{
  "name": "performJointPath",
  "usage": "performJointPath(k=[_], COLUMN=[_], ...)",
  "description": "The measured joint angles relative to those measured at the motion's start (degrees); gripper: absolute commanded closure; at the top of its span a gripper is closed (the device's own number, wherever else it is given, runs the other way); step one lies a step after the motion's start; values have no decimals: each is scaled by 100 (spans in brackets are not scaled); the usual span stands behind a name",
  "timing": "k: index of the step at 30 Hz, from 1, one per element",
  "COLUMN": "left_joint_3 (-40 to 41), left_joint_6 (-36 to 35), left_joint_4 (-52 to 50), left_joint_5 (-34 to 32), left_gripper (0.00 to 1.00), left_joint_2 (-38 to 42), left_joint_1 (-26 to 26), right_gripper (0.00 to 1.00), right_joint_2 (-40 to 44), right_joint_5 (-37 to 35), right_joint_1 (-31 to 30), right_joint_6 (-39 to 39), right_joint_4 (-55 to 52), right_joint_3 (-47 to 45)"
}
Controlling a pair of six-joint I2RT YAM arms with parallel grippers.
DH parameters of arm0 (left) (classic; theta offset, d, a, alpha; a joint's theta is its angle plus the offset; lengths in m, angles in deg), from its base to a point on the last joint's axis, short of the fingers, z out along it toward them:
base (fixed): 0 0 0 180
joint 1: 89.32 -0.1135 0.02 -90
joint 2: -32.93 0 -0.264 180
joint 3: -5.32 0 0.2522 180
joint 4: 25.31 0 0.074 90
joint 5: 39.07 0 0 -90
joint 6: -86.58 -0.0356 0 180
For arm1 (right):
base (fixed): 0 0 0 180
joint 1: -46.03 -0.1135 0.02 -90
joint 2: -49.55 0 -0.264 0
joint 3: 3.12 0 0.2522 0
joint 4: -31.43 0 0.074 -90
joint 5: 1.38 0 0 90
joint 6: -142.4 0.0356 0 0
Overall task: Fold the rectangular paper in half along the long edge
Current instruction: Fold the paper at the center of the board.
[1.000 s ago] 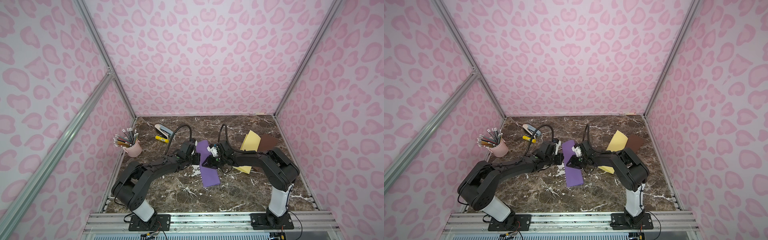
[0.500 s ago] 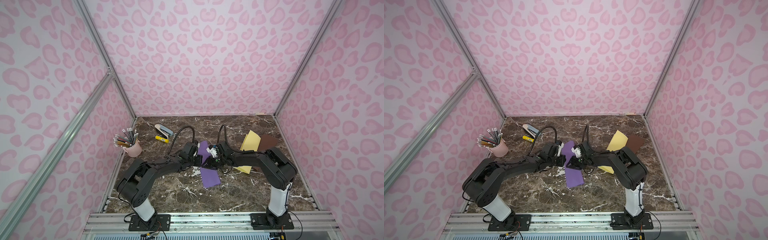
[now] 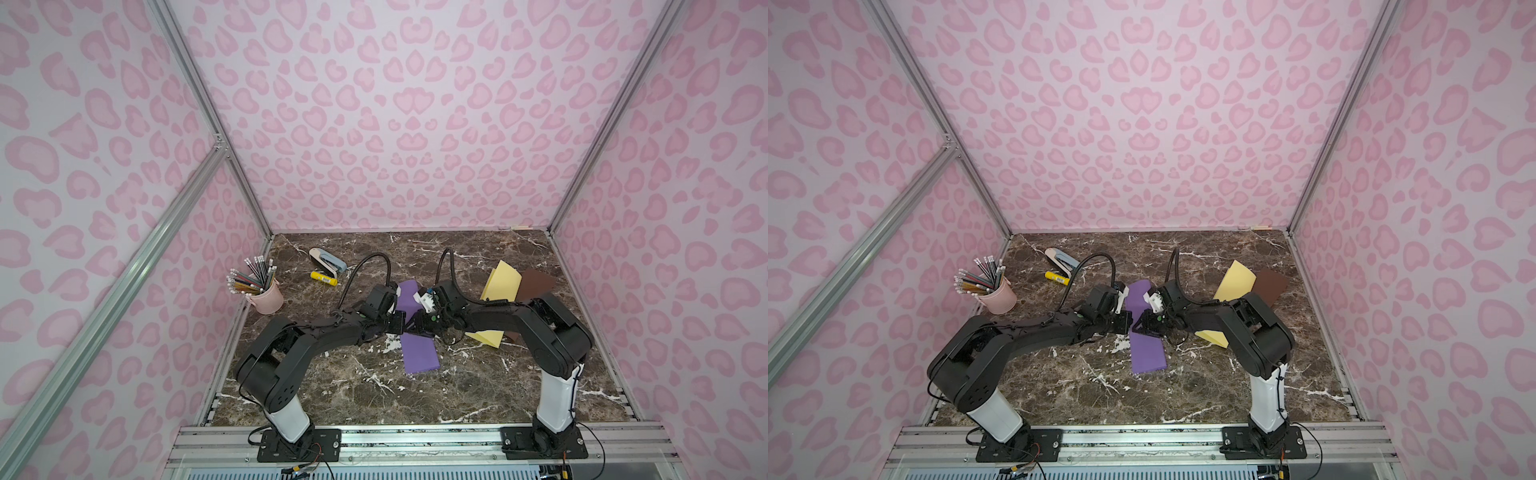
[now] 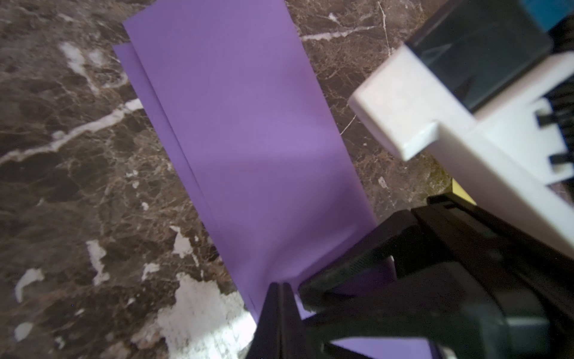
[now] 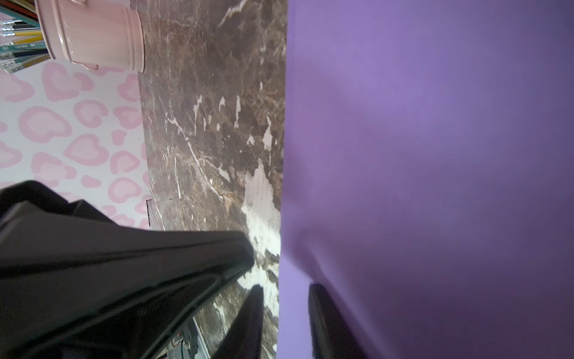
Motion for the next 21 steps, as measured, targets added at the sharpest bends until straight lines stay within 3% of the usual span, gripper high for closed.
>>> performJointPath(k=[21], left_joint_3=[0], left_joint_6=[-2], left_joint_4=[2], left_joint_5=[2], left_gripper=[96], left_joint_2=[-114], left_joint_1=[24], right_gripper=[70], right_joint_2=[-39], right_joint_5=[101], right_joint_1=[-52], right_joint_6=[-74], right_joint_4=[-7], right_joint_3=[0])
